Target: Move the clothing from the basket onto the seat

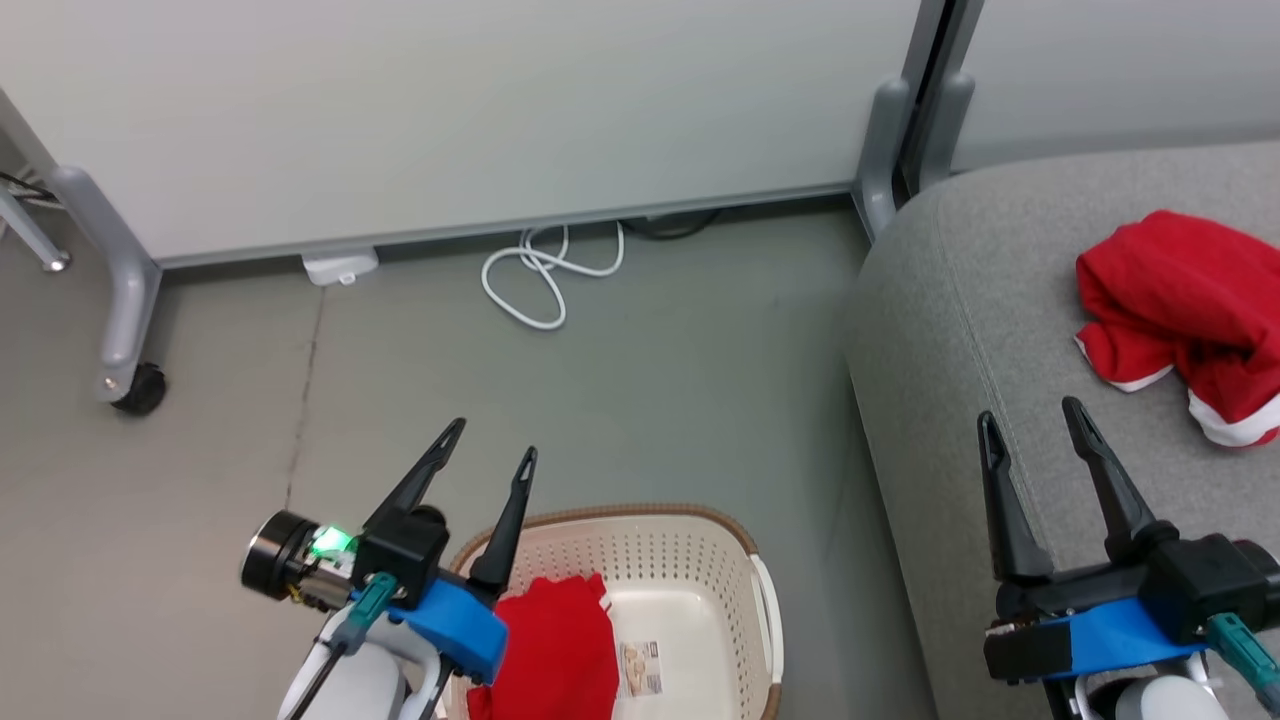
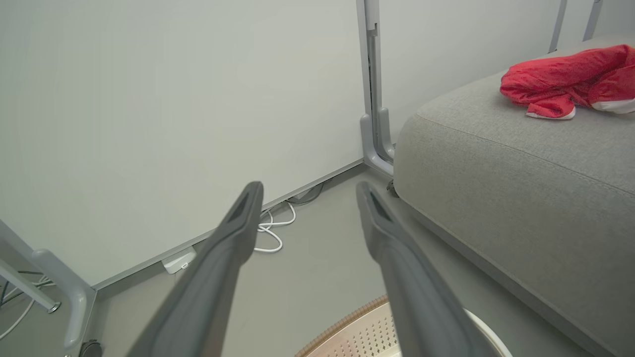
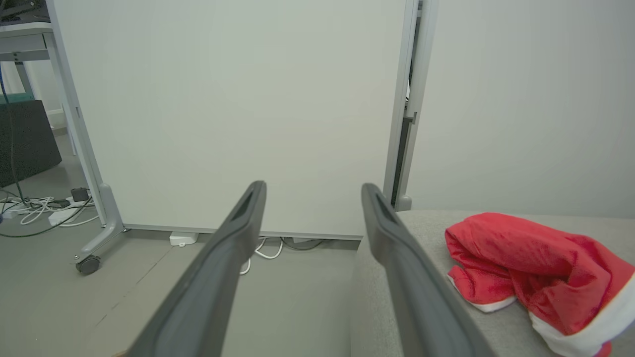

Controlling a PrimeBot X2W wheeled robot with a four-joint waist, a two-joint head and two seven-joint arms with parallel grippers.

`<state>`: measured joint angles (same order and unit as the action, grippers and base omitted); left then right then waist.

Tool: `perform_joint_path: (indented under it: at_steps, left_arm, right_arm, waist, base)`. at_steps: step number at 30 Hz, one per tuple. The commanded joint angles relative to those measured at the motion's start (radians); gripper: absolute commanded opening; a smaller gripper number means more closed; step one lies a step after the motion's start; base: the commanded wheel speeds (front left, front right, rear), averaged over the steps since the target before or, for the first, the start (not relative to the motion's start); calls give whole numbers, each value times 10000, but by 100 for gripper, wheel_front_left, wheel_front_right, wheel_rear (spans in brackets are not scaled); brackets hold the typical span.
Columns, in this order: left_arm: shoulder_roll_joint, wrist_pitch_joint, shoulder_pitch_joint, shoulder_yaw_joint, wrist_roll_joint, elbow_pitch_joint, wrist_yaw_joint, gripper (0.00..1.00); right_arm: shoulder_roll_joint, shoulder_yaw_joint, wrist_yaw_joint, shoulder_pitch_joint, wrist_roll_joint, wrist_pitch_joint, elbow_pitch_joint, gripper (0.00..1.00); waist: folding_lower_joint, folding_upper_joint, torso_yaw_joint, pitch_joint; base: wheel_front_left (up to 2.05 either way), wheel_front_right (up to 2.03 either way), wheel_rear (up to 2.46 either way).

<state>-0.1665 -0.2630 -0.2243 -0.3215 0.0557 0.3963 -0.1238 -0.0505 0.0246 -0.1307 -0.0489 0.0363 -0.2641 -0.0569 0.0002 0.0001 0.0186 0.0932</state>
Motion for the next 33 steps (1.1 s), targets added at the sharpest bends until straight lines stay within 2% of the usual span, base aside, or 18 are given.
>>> perform_joint_path:
  at_steps: [1, 11, 20, 33]
  left_arm:
    - [-86, -29, -502, -345, -38, 407, -52, 100]
    - [-311, -29, -2505, -2820, 372, 2955, -59, 100]
    - [-178, -27, -4512, -5406, 926, 5472, -62, 100]
    - [-207, 359, -6380, -7942, 1780, 7742, -63, 100]
  right_arm:
    - [2, -20, -1, -241, -102, -5, 64, 100]
    - [-41, -315, -1, -1266, -373, -5, 383, 100]
    - [-209, -327, -1, -2206, -452, -5, 855, 100]
    - [-199, -544, -1, -3090, -617, -5, 1624, 100]
  waist:
    - [-2, -1, 19, 310]
    - [-2, -1, -356, 1836]
    - [-2, -1, -633, 3667]
    - [-2, -1, -1062, 5819]
  base:
    - [0, 0, 0]
    - [0, 0, 0]
    - [0, 0, 0]
    - [0, 0, 0]
